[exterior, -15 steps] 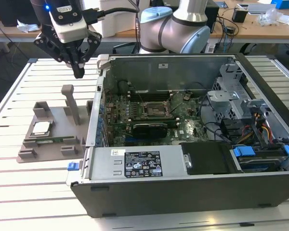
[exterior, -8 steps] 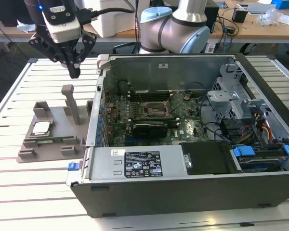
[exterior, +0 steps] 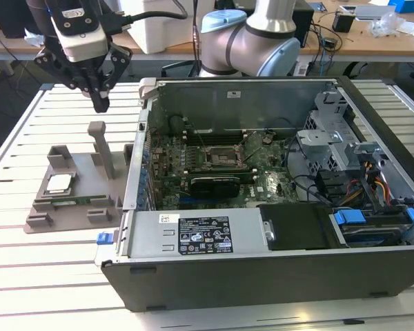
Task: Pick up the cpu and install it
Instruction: 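Reach for the cpu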
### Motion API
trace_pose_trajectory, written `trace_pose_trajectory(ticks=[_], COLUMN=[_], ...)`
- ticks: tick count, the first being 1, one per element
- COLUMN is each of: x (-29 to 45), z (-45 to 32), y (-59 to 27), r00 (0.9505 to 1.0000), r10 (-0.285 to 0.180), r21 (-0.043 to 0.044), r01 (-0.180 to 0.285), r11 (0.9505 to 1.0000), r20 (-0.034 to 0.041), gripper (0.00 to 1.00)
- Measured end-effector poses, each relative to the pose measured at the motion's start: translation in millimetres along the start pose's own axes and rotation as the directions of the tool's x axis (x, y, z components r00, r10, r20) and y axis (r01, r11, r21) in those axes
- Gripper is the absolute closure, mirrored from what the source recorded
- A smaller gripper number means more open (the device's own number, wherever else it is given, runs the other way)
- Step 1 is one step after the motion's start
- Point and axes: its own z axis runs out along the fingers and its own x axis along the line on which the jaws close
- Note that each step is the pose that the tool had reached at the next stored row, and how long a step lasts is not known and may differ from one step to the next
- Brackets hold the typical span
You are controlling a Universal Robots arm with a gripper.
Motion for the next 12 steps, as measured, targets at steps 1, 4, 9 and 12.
trace_pose_trajectory(ticks=[1,4,9,12], x=[2.6,8.1,20.6,26.3], z=[-0.1,-0.2,-0.5,-0.6], y=[-0.2,-0.6,-1.5,-2.0], r00=[1.0000,1.0000,1.0000,1.0000], r10=[0.000,0.000,0.000,0.000], r21=[0.0000,0.0001,0.0000,0.0000], r01=[0.000,0.000,0.000,0.000], r11=[1.0000,1.0000,1.0000,1.0000], r20=[0.0000,-0.0001,0.0000,0.0000], gripper=[0.89,0.89,0.89,0.89])
